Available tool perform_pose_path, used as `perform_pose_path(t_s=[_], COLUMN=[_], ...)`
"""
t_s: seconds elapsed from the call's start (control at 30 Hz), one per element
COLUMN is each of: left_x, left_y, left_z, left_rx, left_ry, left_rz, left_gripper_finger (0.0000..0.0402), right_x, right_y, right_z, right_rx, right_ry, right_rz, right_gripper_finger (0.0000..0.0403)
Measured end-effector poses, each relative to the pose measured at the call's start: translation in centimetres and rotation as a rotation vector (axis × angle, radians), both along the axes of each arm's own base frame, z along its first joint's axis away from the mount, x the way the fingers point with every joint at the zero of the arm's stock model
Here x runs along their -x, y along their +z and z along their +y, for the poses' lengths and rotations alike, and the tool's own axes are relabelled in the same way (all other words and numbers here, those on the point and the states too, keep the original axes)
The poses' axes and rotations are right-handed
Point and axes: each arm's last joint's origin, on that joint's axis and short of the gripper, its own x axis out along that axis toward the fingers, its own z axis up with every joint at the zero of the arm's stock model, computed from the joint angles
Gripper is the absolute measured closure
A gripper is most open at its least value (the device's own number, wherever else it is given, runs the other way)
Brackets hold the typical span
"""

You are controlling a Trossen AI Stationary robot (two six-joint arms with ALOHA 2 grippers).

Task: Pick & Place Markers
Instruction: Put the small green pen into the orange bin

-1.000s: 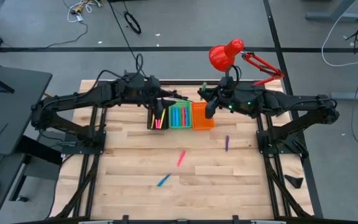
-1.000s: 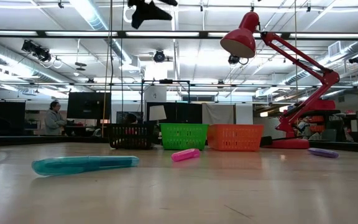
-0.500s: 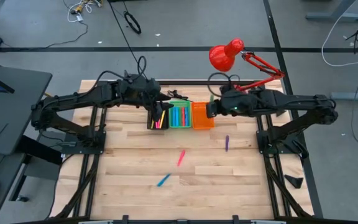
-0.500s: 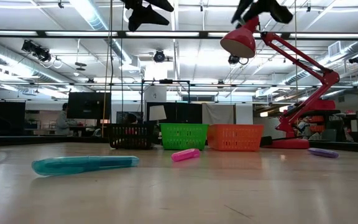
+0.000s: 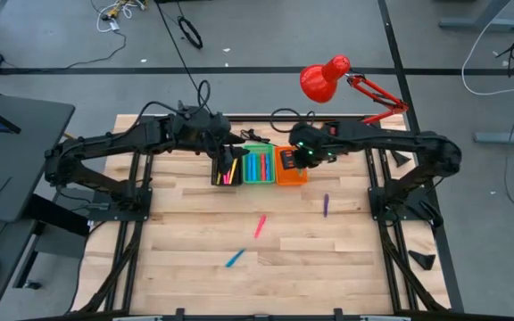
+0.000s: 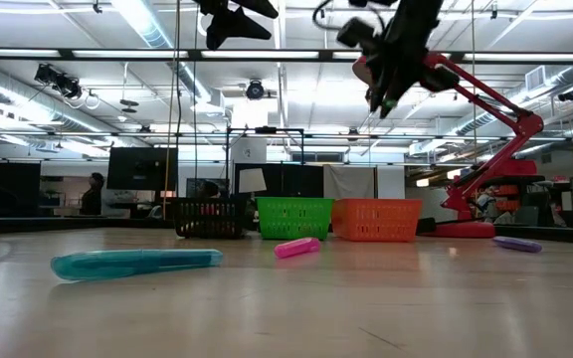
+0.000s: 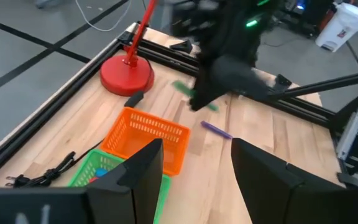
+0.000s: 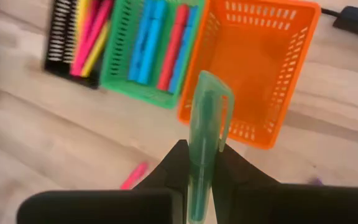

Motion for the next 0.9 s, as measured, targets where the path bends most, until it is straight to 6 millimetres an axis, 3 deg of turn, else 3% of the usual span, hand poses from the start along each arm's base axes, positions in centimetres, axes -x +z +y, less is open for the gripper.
perform_pose_path(t_s=[0.47, 0.9], left_x=[0.0, 0.0], left_y=[0.0, 0.0], left_z=[-0.1, -0.1], left_rx=[-0.026, -0.028], left_ry=[-0.056, -0.057], left_rz=[0.003, 0.004], left_gripper_finger=[0.0207, 0.0207], right_x=[-4.8, -6.7], right_y=[-7.0, -13.7], right_z=[-4.2, -6.2], right_rx=[-0.009, -0.022], right_ry=[-0.07, -0.079], right_rz=[0.089, 0.246], right_gripper_finger=[0.0369, 0.0369])
